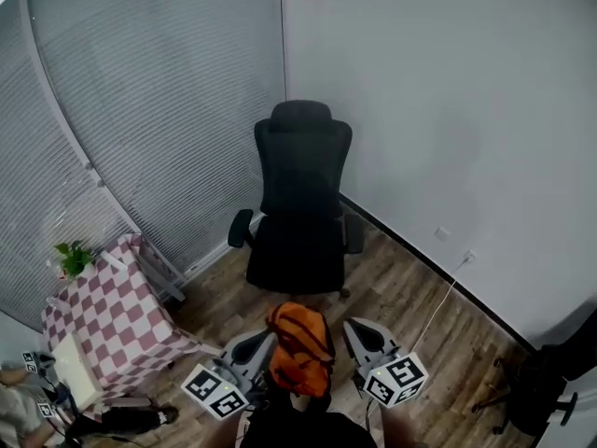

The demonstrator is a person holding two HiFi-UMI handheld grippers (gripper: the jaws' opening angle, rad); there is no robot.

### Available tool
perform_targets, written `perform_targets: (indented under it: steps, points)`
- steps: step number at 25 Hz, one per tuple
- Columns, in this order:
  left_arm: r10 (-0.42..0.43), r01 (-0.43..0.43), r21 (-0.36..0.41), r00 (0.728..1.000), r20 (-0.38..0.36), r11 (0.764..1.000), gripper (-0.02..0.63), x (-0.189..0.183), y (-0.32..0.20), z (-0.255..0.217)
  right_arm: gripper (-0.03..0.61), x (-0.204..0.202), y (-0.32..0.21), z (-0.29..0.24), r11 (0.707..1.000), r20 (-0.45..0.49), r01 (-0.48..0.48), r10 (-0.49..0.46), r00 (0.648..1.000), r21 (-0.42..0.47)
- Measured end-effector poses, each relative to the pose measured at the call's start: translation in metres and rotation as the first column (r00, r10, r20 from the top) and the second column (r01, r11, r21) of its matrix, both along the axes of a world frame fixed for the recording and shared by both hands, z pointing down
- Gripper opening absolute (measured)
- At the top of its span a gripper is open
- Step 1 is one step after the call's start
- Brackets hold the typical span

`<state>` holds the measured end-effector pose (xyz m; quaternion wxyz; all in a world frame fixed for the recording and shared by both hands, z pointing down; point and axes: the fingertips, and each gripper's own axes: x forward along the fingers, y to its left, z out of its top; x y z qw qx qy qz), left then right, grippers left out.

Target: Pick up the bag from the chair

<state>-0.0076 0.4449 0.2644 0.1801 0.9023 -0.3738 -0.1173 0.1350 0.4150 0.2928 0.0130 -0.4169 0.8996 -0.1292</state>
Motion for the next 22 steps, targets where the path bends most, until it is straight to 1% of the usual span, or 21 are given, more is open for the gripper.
perform_targets:
  steps: [4, 9, 14, 22]
  points:
    - [-0.014, 0.014, -0.008, 1.000, -0.017, 1.000, 0.034, 0.021, 0.017, 0.005, 0.018, 0.021, 0.020, 0.008, 1.000, -0.013, 0.019, -0.019, 1.000, -0.002]
    - [-0.039, 0.039, -0.016, 0.999, -0.014, 0.999, 0.034, 0.030, 0.021, 0.008, 0.018, 0.031, 0.035, -0.001, 0.999, -0.024, 0.033, -0.032, 0.999, 0.020]
    - [-0.018, 0.018, 0.005, 1.000, 0.005, 1.000, 0.034, 0.045, 0.019, 0.001, 0.018, 0.042, 0.039, -0.011, 0.998, -0.023, 0.028, -0.027, 0.999, 0.047]
    - [-0.017, 0.017, 0.024, 1.000, 0.001, 1.000, 0.034, 0.046, 0.014, -0.006, 0.018, 0.048, 0.040, -0.009, 0.999, -0.024, 0.013, -0.012, 1.000, 0.040]
